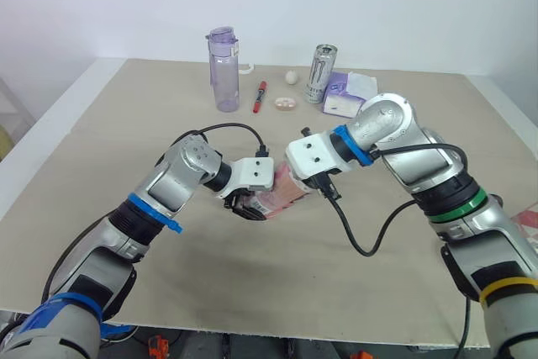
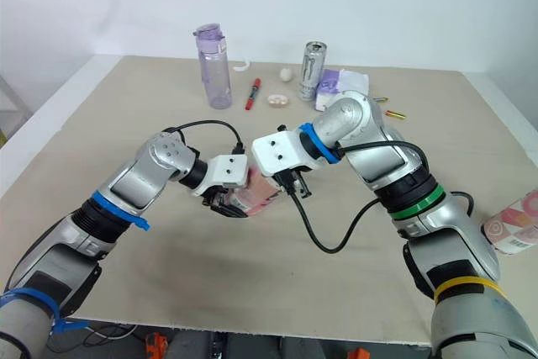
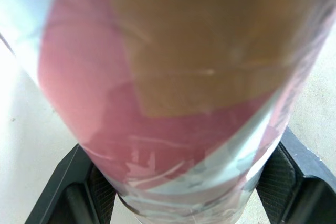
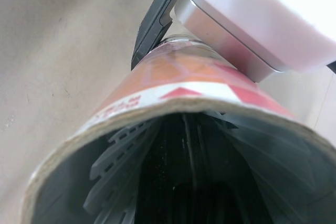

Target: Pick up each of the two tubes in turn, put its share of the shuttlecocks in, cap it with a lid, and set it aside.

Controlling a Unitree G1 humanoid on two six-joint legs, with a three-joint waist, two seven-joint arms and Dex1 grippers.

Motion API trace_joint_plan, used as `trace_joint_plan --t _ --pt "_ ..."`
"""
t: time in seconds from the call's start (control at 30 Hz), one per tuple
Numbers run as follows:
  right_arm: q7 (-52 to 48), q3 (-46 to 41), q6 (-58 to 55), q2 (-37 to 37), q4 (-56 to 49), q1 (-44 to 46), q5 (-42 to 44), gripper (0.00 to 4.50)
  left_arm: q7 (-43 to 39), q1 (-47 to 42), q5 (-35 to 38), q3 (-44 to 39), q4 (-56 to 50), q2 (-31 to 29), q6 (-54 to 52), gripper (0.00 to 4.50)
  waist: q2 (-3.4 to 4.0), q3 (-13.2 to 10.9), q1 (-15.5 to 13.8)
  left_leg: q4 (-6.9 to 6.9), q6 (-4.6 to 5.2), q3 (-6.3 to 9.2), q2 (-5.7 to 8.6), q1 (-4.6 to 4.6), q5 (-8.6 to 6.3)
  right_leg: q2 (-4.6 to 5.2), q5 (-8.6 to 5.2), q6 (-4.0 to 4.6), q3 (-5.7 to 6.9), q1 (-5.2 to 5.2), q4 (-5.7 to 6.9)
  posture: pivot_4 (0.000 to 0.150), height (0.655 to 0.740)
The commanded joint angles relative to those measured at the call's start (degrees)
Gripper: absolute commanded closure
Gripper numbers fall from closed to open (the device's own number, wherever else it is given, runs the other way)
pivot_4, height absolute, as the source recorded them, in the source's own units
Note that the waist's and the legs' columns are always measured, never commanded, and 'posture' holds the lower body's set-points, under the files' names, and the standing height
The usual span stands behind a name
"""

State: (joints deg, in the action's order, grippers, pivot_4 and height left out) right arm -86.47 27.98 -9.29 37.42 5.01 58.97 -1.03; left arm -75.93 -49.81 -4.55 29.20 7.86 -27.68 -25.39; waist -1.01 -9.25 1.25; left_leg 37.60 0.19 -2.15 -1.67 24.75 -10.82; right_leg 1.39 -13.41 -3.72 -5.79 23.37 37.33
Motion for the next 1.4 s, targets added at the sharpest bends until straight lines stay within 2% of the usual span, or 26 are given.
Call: trace_joint_plan --t 0.03,0.2,0.3,0.53,0.63,0.8,1.07,1.17,1.2,1.23,1.4 --pt "-0.5 -6.1 -3.7 0.0 -1.3 2.2 5.3 4.44 1.0 0.9 -0.5 1.0 -1.2 0.8 0.5 1.49 0.01 0.0 0.0 0.00 0.00 0.00 0.00 0.01 0.00 0.00 0.00 0.00 0.00 0.01 0.00 0.150 0.7400" --pt "-1.0 -15.3 -10.6 5.9 -5.4 -0.3 13.2 4.44 1.2 2.8 0.3 -0.1 -1.5 0.0 1.3 1.49 0.01 0.0 -0.1 0.00 0.00 0.04 0.03 0.28 0.01 0.12 0.03 0.13 0.00 0.10 -0.02 0.150 0.7400" --pt "0.5 -22.7 -17.6 10.5 -9.1 -5.3 19.0 4.44 2.9 5.2 1.7 -2.2 -1.6 0.6 3.6 1.49 0.01 0.0 -0.3 -0.05 0.01 0.11 0.08 0.35 -0.01 0.18 -0.07 0.09 0.02 0.08 -0.05 0.150 0.7400" --pt "6.2 -32.6 -24.4 14.7 -15.6 -19.1 24.3 4.44 6.4 10.8 8.0 -7.8 -1.8 5.5 8.2 1.49 0.01 0.0 -0.3 -0.09 0.06 0.09 0.15 0.36 -0.06 0.39 -0.12 0.10 0.14 0.06 -0.09 0.150 0.7400" --pt "7.9 -37.0 -23.2 17.5 -15.5 -27.1 23.2 4.44 8.9 14.2 11.0 -10.3 -1.2 9.5 12.2 1.49 0.00 0.0 -0.4 -0.04 0.07 0.09 0.16 0.40 -0.05 0.39 -0.08 0.05 0.17 0.06 -0.13 0.150 0.7400" --pt "10.3 -41.3 -24.1 18.8 -17.1 -33.6 25.4 4.44 11.2 18.0 12.6 -11.4 1.6 13.2 19.0 1.49 -0.03 -0.1 0.2 -0.11 0.15 0.04 0.24 0.46 -0.11 0.30 0.04 -0.25 0.15 0.17 -0.16 0.150 0.7400" --pt "14.0 -48.4 -22.5 15.9 -17.8 -45.6 29.7 4.44 12.4 21.3 9.7 -8.5 7.9 14.1 29.4 1.49 0.00 -0.1 0.1 -0.11 0.14 0.24 0.11 0.35 -0.11 -0.02 -0.05 -0.01 0.11 0.01 -0.16 0.150 0.7400" --pt "12.8 -50.3 -21.1 19.2 -12.6 -51.8 27.3 4.44 12.8 21.2 9.4 -8.1 8.6 14.1 30.7 1.49 -0.05 0.0 -0.2 -0.04 0.14 0.12 0.14 0.33 -0.11 0.02 -0.21 -0.35 -0.01 -0.02 -0.19 0.150 0.7400" --pt "12.0 -50.0 -19.7 20.8 -10.9 -53.3 25.8 3.84 12.8 21.2 9.5 -8.1 8.8 14.2 30.9 1.49 -0.07 0.0 -0.2 -0.03 0.14 0.17 0.17 0.32 -0.11 0.04 -0.22 -0.36 0.01 -0.11 -0.22 0.150 0.7400" --pt "11.3 -49.7 -18.0 22.2 -9.3 -54.5 24.5 3.77 12.8 21.2 9.5 -8.1 8.9 14.2 31.1 1.49 -0.03 0.0 -0.2 -0.03 0.14 0.19 0.19 0.31 -0.11 0.06 -0.23 -0.35 0.04 -0.12 -0.22 0.150 0.7400" --pt "9.8 -46.7 -10.0 28.8 0.9 -54.8 18.1 1.71 12.7 21.3 9.4 -7.9 10.4 14.5 33.5 1.49 0.04 0.0 0.1 -0.05 0.14 -0.08 0.23 0.23 -0.11 0.17 -0.21 -0.42 -0.14 -0.04 -0.25 0.150 0.7400"
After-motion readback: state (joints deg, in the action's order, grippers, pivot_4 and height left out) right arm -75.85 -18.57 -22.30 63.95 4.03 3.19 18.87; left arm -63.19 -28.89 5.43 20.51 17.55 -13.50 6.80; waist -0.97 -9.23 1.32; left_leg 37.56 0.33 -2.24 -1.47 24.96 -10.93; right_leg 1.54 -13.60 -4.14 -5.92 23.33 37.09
